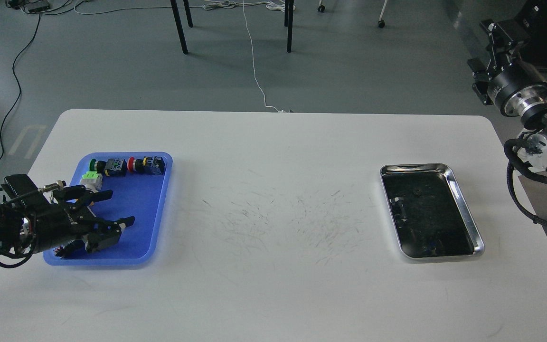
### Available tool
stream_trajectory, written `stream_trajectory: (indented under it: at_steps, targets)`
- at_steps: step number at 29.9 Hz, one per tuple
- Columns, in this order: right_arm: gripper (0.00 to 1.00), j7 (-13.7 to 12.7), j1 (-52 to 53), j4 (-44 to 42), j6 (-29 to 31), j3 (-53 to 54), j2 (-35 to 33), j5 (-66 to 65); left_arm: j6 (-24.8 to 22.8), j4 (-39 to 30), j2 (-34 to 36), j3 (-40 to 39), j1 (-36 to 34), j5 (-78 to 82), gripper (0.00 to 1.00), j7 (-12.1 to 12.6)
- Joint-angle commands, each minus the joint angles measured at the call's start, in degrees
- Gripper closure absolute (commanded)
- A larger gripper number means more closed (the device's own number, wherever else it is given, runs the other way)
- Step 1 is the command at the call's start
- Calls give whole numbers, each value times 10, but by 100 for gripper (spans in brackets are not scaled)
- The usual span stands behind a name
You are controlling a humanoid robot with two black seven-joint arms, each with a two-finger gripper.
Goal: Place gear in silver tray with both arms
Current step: 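Close the left gripper on a small black gear in the blue tray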
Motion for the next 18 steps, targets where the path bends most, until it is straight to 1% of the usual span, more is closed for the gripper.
stream_trajectory:
  at_steps: [1, 6, 12, 16, 18]
  targets:
    - [13, 0, -1, 0, 0, -1, 0, -1, -1, 22, -14, 0, 1, -3, 21, 0]
    - [13, 0, -1, -1, 0, -2, 0, -1, -1, 27, -19, 0, 13, -4, 21, 0]
    - [13, 0, -2, -3, 0, -3, 0, -2, -1, 28, -19, 0, 19, -5, 31, 0]
    - [13, 0, -2, -3, 0, -3, 0, -2, -2, 30, -24, 0, 20, -5, 33, 0]
    - [13, 0, -2, -3, 0, -3, 1, -2, -2, 41, -32, 0, 21, -5, 34, 0]
